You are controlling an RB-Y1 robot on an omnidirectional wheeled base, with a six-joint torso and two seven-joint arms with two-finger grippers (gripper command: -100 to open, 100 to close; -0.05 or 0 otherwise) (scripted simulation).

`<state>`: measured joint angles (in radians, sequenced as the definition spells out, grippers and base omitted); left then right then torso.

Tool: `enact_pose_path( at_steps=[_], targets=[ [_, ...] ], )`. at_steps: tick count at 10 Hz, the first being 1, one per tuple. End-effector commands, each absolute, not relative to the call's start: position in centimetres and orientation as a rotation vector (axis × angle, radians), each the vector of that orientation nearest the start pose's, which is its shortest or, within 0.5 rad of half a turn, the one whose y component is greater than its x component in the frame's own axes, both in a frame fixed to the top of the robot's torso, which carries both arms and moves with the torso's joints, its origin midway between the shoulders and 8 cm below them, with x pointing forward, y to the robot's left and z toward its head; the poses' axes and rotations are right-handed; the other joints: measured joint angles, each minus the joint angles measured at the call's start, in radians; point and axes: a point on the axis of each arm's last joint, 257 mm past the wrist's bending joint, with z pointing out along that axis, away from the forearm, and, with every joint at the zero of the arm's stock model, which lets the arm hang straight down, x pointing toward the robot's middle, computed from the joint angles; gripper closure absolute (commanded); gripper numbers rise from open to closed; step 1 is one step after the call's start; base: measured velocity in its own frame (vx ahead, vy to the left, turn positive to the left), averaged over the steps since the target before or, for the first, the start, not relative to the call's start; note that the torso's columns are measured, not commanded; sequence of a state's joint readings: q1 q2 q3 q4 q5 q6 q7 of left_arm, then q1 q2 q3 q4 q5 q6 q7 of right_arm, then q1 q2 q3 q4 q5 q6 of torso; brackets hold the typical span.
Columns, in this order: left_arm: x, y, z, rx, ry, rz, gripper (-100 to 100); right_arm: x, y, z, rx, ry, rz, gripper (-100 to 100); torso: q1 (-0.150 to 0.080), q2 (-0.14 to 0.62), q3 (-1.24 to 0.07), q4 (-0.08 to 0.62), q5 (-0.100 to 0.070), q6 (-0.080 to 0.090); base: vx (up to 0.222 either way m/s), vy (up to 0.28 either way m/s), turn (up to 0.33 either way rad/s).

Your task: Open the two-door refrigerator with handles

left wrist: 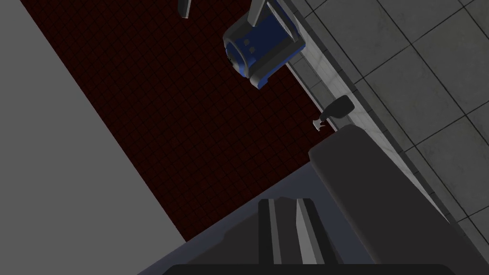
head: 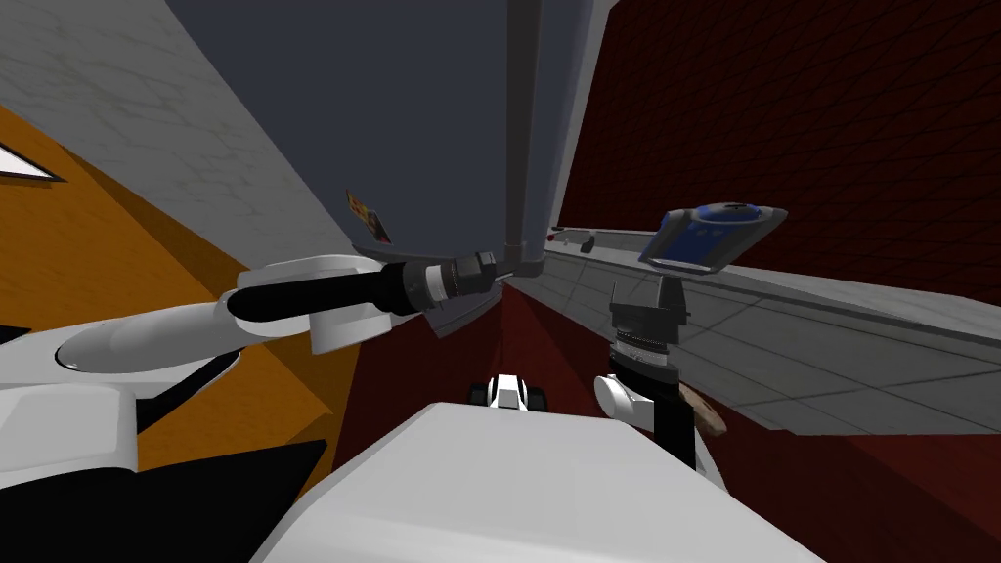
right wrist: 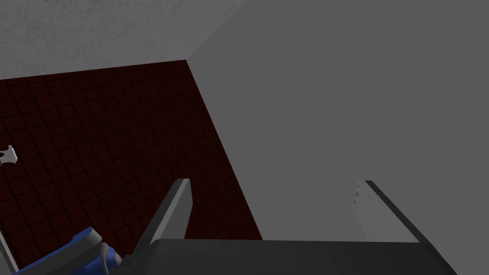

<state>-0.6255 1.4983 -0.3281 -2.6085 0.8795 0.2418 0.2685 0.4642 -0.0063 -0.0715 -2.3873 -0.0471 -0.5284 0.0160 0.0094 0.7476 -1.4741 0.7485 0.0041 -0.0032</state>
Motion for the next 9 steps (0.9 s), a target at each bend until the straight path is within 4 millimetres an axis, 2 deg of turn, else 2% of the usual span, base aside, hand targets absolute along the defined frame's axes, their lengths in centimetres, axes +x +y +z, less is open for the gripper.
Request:
enact_pose_path(
  at_steps=[1, 3, 6, 9],
  targets=[
    [30.6, 1.7, 13.9, 0.144, 1.834, -1.521, -100, 31.0, -29.4, 8.8, 0.528, 0.474, 1.295, 0, -0.007, -0.009, -0.003, -0.006, -0.002, 0.0, 0.029, -0.007, -0.011],
    [30.3, 1.7, 15.0, 0.138, 1.835, -1.513, -100, 31.0, -29.4, 8.8, 0.528, 0.474, 1.295, 0, -0.016, -0.019, -0.008, -0.013, -0.006, 0.003, 0.05, -0.033, -0.026],
    [29.7, 1.7, 16.6, 0.128, 1.835, -1.501, -100, 31.0, -29.4, 8.8, 0.528, 0.474, 1.295, 0, -0.007, -0.005, -0.003, -0.005, -0.003, 0.002, 0.022, -0.011, -0.057],
    [29.5, 1.7, 17.1, 0.124, 1.834, -1.498, -100, 31.0, -29.4, 8.8, 0.528, 0.474, 1.295, 0, -0.002, 0.004, 0.0, 0.003, -0.001, 0.0, 0.005, -0.003, -0.011]
  ],
)
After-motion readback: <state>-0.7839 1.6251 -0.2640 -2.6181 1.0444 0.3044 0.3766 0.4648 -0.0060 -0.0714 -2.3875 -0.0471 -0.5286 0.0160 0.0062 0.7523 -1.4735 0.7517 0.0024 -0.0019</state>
